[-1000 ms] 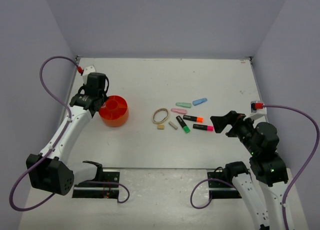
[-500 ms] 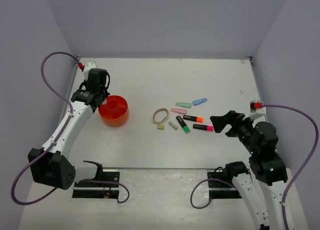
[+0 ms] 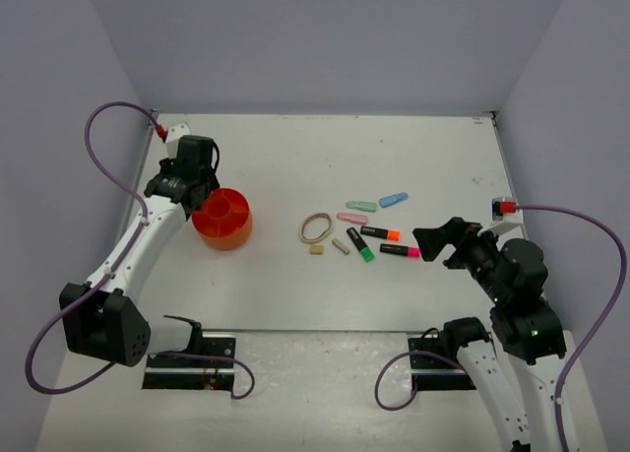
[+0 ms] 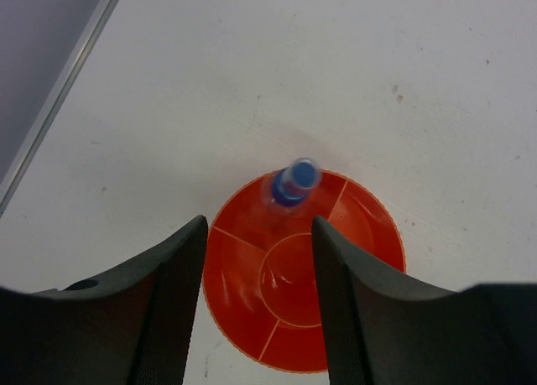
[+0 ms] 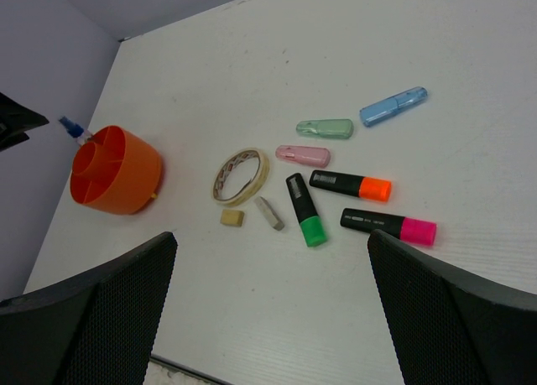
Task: Sort the stationery into containers
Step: Place the stationery in the storage box, then pick up the stationery from the center of the board, then place the stationery in the storage box, then pick up the stationery from the center of the board.
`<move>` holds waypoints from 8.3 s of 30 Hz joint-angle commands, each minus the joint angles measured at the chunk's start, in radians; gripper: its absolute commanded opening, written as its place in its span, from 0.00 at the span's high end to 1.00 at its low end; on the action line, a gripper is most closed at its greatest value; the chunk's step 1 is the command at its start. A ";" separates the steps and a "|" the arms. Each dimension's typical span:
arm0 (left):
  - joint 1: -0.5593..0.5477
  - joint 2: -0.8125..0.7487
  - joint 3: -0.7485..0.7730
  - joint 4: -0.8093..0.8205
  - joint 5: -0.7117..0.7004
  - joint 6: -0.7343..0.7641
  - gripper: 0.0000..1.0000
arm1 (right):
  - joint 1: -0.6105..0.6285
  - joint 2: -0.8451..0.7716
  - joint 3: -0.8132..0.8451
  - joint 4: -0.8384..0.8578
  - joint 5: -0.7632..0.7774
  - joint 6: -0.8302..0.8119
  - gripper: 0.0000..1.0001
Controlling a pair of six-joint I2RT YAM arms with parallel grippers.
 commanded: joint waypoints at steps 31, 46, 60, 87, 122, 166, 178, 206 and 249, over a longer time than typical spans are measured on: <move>0.005 -0.428 0.016 -0.062 0.225 0.128 0.00 | 0.004 0.075 -0.040 0.090 -0.097 0.020 0.01; -0.008 -0.729 -0.295 0.005 0.200 0.131 0.00 | 0.120 0.413 -0.092 0.278 -0.209 0.078 0.01; -0.009 -0.722 -0.325 0.044 0.255 0.146 0.00 | 0.422 1.034 0.204 0.118 0.240 -0.079 0.34; -0.016 -0.691 -0.334 0.064 0.303 0.160 0.00 | 0.562 1.460 0.393 0.181 0.341 -0.156 0.67; -0.014 -0.779 -0.328 0.043 0.225 0.144 0.00 | 0.777 1.617 1.005 0.330 -0.134 -0.145 1.00; -0.002 -0.832 -0.328 0.039 0.190 0.131 0.00 | 0.906 2.055 1.569 0.181 0.164 -0.290 0.65; -0.002 -0.840 -0.326 0.035 0.169 0.129 0.00 | 0.904 1.896 1.348 0.214 0.173 -0.270 0.56; -0.004 -0.842 -0.337 0.046 0.206 0.133 0.00 | 0.739 1.444 0.452 0.173 0.452 0.257 0.43; -0.002 -0.854 -0.333 0.040 0.191 0.130 0.00 | 0.927 1.617 1.056 0.327 0.101 -0.139 0.84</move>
